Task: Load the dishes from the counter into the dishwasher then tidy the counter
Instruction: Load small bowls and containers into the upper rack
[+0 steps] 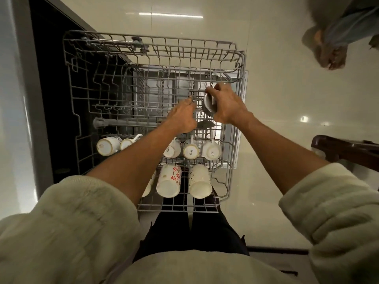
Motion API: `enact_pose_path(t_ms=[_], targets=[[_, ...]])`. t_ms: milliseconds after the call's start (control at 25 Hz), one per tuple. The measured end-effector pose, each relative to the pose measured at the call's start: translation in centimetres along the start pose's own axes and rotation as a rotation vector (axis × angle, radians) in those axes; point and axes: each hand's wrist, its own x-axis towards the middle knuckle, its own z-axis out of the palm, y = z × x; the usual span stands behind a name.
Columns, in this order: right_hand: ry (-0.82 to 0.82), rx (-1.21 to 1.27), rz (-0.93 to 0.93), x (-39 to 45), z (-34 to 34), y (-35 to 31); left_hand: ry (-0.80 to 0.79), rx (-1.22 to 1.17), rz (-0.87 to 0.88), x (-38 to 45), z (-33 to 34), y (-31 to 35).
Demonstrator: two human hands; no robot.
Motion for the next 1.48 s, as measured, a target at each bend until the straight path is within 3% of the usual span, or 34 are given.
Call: enact_pose_path(t_ms=[240,640,840,960,1200,1480], targets=[[0.214,-0.041,0.089,-1.2,3.3,-0.6,-0.025,-0.036,-0.028,1.0,1.1,-0.4],[0.102,0.422,0.409,-0.4,2.1,-1.9,0.132,-0.06,-0.073,-0.1,1.9,-0.6],[0.242,0.463,0.422,-1.6,2.3,-2.3,0.159,-0.076,-0.048,-0.4,1.5,-0.4],[0.3,0.427,0.445,-1.9,3.0,-2.9,0.173,-0.098,-0.019,-0.3,1.6,-0.8],[0.218,0.263,0.453,-1.0,3.3,-3.1,0.109,-0.061,0.001,-0.2,1.9,-1.0],[0.246,-0.02,0.212,-3.1,5.6,-3.0,0.109,0.05,0.018,-0.8,2.4,-0.5]])
